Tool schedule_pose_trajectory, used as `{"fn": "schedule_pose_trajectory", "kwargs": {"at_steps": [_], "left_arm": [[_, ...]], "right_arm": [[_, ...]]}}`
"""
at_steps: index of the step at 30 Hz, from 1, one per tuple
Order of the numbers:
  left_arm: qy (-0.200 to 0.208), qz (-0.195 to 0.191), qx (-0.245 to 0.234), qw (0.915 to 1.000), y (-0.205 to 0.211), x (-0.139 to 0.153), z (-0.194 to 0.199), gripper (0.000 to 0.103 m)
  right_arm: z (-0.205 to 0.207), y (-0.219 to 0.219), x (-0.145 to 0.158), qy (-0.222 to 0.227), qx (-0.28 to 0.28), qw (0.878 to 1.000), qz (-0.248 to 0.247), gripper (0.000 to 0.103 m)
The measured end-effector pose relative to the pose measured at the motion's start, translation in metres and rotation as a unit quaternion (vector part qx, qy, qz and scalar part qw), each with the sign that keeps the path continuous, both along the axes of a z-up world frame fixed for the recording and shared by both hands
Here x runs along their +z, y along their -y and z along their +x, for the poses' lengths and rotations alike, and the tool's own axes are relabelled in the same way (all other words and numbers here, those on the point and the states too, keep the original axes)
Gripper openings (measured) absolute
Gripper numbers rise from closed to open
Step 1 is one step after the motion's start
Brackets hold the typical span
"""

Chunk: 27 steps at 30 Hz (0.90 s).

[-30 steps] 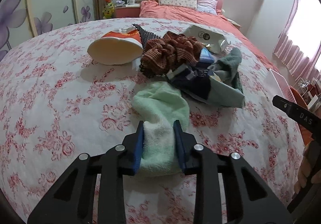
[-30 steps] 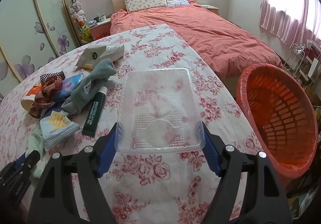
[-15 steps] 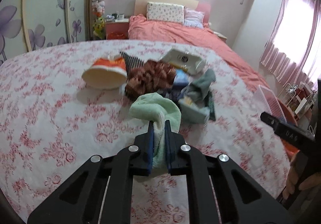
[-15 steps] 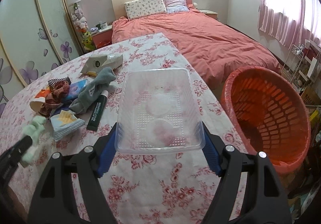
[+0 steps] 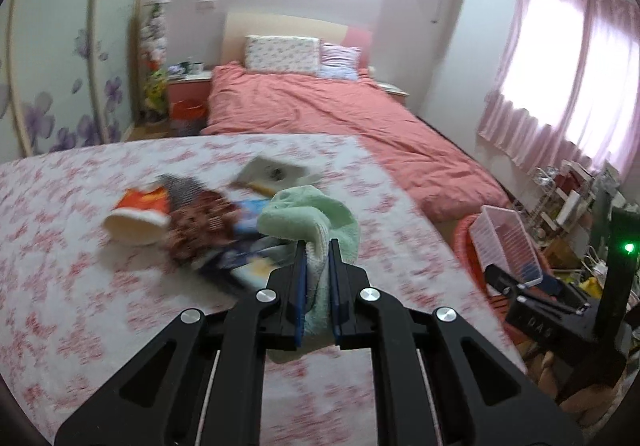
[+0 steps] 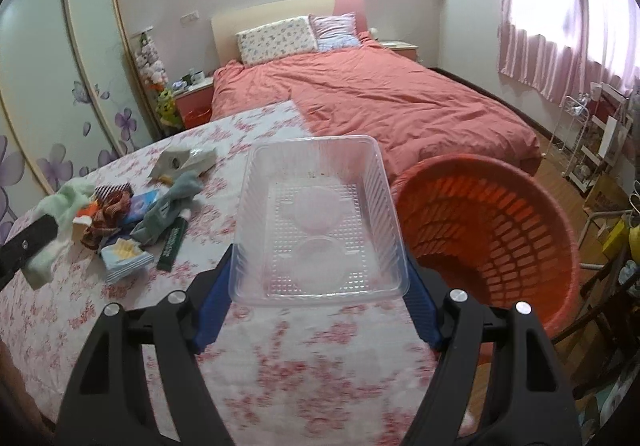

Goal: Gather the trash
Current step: 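Carry tray and towel over the orange basket and release both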

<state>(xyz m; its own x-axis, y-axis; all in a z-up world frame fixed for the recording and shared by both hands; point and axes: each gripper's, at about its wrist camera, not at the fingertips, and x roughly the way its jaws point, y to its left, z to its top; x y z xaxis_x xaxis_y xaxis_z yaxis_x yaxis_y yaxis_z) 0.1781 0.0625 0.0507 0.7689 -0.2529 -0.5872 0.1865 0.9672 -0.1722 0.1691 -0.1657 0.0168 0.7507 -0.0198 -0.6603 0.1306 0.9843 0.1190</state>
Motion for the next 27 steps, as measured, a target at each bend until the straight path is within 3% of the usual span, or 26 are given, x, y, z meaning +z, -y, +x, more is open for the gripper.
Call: {"fn": "schedule_pose_trajectory", "kwargs": {"at_steps": [8,17,27], "left_arm": [[0.004,-0.021,-0.086,0.9961,0.083,-0.002,0.02,0.01],[-0.01,-0.04,-0.17,0.9845,0.174,-0.015,0.037,0.01],[-0.04,-0.034,-0.212,0.9759,0.223,-0.036,0.046,0.01]], "right_arm": [[-0.013,0.058,0.003,0.011,-0.05,0.999,-0.001,0.073],[-0.019,0.128,-0.01,0.003,-0.112,0.994,0.005,0.074],[-0.019,0.174,-0.027,0.003,-0.146,0.989,0.029,0.074]]}}
